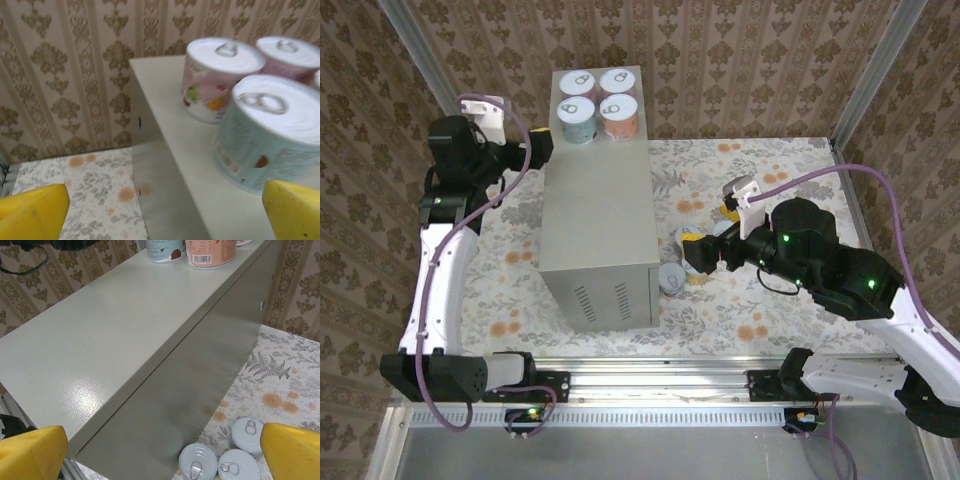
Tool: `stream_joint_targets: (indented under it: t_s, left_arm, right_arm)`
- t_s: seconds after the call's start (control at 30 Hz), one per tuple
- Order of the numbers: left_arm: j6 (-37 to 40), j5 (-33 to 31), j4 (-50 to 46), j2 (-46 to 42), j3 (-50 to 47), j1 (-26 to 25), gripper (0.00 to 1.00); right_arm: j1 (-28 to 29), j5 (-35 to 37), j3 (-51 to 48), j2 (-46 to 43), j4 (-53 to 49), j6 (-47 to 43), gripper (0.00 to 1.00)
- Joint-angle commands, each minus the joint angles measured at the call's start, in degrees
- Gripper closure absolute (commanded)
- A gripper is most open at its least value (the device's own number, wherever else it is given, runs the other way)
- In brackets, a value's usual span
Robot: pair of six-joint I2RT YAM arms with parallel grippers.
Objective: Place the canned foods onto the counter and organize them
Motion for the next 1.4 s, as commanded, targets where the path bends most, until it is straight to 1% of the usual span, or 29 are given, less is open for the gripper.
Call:
stream_joint_targets:
  t_s: [0.0,0.63,1.13,1.37]
  left_arm:
    - [-1.51,-0.50,-1.06,1.73,1.74,0.60,0.00]
    - [-0.55,1.04,-0.33,9.59,4.75,0.65,0.00]
    - [-1.04,3.71,-0.17,12.18,6.53,0.59,0.00]
    - [-0.89,3.97,-0.19,12.82,6.58,0.47,0.00]
  right_arm:
    - [-0.29,1.46,-0.51,-0.84,-1.19,1.40,0.00]
    - [-0.38,2.34,-0.93,-0.76,-1.53,1.19,0.00]
    - [-0.37,2.71,-1.70,-1.63,-1.43,1.31,0.00]
    - [-0.38,2.72,-2.54,-1.91,-1.20,1.48,0.00]
